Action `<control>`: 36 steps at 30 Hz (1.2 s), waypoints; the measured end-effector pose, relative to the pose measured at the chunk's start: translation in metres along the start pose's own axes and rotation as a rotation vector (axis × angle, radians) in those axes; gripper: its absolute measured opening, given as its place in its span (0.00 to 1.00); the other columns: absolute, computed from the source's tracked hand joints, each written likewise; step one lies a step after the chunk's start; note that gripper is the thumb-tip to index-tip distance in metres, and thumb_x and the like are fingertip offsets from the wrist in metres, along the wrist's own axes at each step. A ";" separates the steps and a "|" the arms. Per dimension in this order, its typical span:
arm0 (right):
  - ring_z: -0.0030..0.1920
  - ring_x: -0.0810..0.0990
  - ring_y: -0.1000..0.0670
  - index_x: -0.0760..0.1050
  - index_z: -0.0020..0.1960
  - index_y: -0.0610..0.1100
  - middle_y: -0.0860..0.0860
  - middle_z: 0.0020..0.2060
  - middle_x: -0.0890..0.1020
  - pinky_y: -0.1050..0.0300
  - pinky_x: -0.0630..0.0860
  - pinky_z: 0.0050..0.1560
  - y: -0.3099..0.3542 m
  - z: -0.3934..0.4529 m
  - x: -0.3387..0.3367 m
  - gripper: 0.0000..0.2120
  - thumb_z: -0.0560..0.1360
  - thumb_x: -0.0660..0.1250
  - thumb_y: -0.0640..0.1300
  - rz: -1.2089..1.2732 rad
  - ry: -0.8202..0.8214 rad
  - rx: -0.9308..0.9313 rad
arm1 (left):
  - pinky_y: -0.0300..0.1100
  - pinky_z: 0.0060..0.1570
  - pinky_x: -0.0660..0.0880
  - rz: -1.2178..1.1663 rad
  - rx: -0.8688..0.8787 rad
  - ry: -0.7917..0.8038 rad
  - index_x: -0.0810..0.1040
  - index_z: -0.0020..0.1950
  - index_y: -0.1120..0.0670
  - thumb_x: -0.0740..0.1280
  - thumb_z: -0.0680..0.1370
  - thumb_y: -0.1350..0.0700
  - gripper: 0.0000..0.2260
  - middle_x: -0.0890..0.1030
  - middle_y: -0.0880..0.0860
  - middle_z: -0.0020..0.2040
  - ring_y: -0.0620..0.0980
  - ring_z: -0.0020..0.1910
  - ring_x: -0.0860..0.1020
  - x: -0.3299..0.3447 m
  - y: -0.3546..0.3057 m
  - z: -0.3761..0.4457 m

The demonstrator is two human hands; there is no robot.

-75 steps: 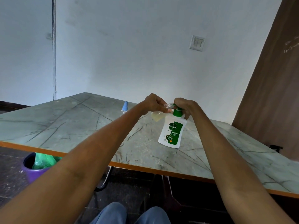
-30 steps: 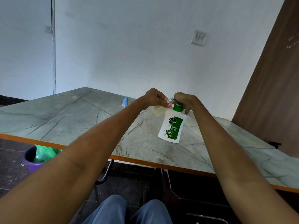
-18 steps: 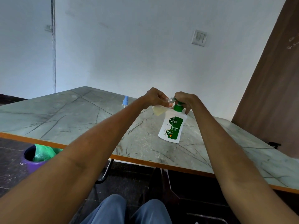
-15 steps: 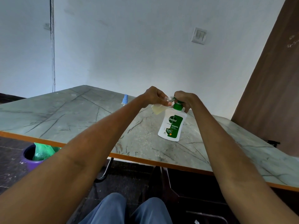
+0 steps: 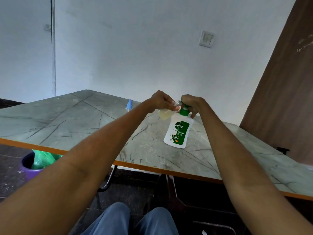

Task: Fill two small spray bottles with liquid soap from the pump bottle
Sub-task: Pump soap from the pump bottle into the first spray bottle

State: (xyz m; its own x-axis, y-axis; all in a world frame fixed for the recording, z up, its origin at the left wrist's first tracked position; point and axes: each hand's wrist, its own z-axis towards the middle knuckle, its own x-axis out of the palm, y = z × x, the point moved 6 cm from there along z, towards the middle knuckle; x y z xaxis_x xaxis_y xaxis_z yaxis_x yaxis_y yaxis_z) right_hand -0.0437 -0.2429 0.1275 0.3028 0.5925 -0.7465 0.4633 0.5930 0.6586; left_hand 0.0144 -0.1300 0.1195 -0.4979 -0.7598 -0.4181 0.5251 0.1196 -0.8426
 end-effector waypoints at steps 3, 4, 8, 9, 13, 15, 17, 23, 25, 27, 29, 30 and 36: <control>0.49 0.74 0.41 0.66 0.38 0.41 0.39 0.47 0.75 0.37 0.69 0.62 -0.004 0.000 0.002 0.13 0.76 0.47 0.41 0.000 -0.017 0.005 | 0.44 0.52 0.74 0.025 -0.006 0.021 0.80 0.53 0.63 0.76 0.66 0.59 0.18 0.79 0.50 0.40 0.50 0.48 0.74 0.001 0.001 -0.001; 0.48 0.74 0.41 0.66 0.37 0.41 0.39 0.45 0.74 0.38 0.69 0.62 -0.005 0.000 0.003 0.13 0.76 0.47 0.41 0.009 -0.021 0.006 | 0.44 0.51 0.73 0.029 -0.005 0.026 0.80 0.53 0.63 0.76 0.66 0.59 0.18 0.78 0.49 0.39 0.50 0.48 0.74 0.002 0.001 -0.001; 0.51 0.74 0.39 0.67 0.38 0.41 0.38 0.48 0.75 0.39 0.71 0.58 -0.005 -0.005 0.002 0.14 0.77 0.47 0.41 0.002 -0.031 0.025 | 0.41 0.49 0.73 0.029 -0.001 0.014 0.80 0.54 0.63 0.76 0.66 0.58 0.19 0.78 0.49 0.39 0.50 0.48 0.74 0.000 0.001 -0.001; 0.52 0.74 0.40 0.67 0.39 0.41 0.38 0.50 0.75 0.39 0.71 0.58 -0.004 -0.006 0.001 0.13 0.77 0.47 0.41 -0.001 -0.028 0.029 | 0.42 0.49 0.73 0.026 -0.001 0.014 0.80 0.54 0.63 0.76 0.66 0.58 0.18 0.78 0.50 0.40 0.50 0.48 0.74 0.001 0.001 -0.001; 0.53 0.74 0.41 0.68 0.44 0.40 0.39 0.55 0.76 0.40 0.71 0.54 0.001 -0.006 -0.001 0.12 0.76 0.46 0.41 -0.003 -0.006 0.021 | 0.46 0.54 0.75 -0.001 0.007 -0.006 0.81 0.52 0.63 0.77 0.66 0.58 0.18 0.79 0.50 0.39 0.49 0.47 0.75 0.000 0.000 -0.001; 0.55 0.75 0.41 0.68 0.49 0.39 0.38 0.56 0.76 0.40 0.71 0.53 0.001 -0.005 -0.001 0.12 0.76 0.46 0.41 -0.013 -0.002 0.016 | 0.45 0.54 0.74 0.002 0.009 -0.003 0.81 0.52 0.63 0.77 0.66 0.58 0.18 0.79 0.50 0.39 0.49 0.46 0.75 0.000 0.000 0.001; 0.54 0.75 0.41 0.68 0.48 0.39 0.38 0.56 0.76 0.40 0.71 0.53 0.001 -0.004 -0.002 0.12 0.76 0.46 0.41 -0.011 -0.001 0.007 | 0.45 0.53 0.74 -0.008 0.010 0.002 0.81 0.52 0.63 0.77 0.66 0.58 0.18 0.79 0.51 0.40 0.49 0.46 0.75 0.001 0.001 0.002; 0.52 0.73 0.40 0.65 0.40 0.40 0.39 0.51 0.74 0.39 0.69 0.58 -0.003 0.005 0.000 0.11 0.76 0.47 0.40 0.019 -0.026 0.006 | 0.44 0.51 0.75 -0.004 0.005 0.007 0.81 0.52 0.63 0.76 0.66 0.59 0.17 0.79 0.50 0.40 0.49 0.47 0.75 0.001 0.002 0.000; 0.51 0.73 0.40 0.66 0.41 0.40 0.38 0.51 0.75 0.38 0.69 0.62 -0.007 0.006 0.004 0.11 0.76 0.47 0.40 0.015 -0.015 0.009 | 0.40 0.46 0.74 -0.003 0.004 0.016 0.81 0.53 0.63 0.76 0.67 0.59 0.17 0.78 0.49 0.39 0.49 0.47 0.74 -0.001 0.005 0.000; 0.51 0.73 0.40 0.66 0.39 0.41 0.38 0.50 0.75 0.39 0.70 0.61 -0.008 0.003 0.004 0.12 0.76 0.47 0.39 0.002 -0.026 0.014 | 0.38 0.43 0.73 0.000 0.008 0.022 0.81 0.53 0.63 0.76 0.67 0.59 0.16 0.78 0.49 0.39 0.49 0.47 0.74 -0.001 0.006 0.000; 0.51 0.73 0.40 0.65 0.38 0.41 0.38 0.50 0.74 0.40 0.70 0.56 -0.008 0.002 0.002 0.12 0.77 0.46 0.40 0.011 -0.040 0.021 | 0.41 0.46 0.75 -0.005 0.008 0.017 0.81 0.53 0.63 0.76 0.67 0.59 0.17 0.79 0.50 0.39 0.50 0.47 0.75 0.000 0.006 -0.001; 0.52 0.73 0.40 0.65 0.39 0.41 0.39 0.50 0.74 0.39 0.70 0.56 -0.007 0.001 0.001 0.12 0.77 0.46 0.39 0.015 -0.038 0.021 | 0.44 0.50 0.75 -0.010 0.006 0.011 0.81 0.53 0.63 0.76 0.67 0.59 0.17 0.79 0.50 0.39 0.50 0.47 0.75 0.000 0.006 0.000; 0.55 0.73 0.41 0.65 0.40 0.41 0.39 0.54 0.74 0.39 0.70 0.56 -0.001 -0.002 -0.001 0.11 0.77 0.46 0.40 0.002 -0.022 0.011 | 0.45 0.52 0.75 -0.027 0.001 0.014 0.81 0.52 0.63 0.76 0.67 0.58 0.17 0.79 0.51 0.40 0.50 0.47 0.76 0.001 0.003 0.001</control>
State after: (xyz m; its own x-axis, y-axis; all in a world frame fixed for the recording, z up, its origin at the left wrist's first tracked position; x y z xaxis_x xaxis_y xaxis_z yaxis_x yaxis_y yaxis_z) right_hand -0.0458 -0.2431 0.1272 0.3217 0.5814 -0.7474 0.4718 0.5859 0.6589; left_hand 0.0167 -0.1311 0.1172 -0.5213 -0.7538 -0.3999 0.5119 0.0987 -0.8533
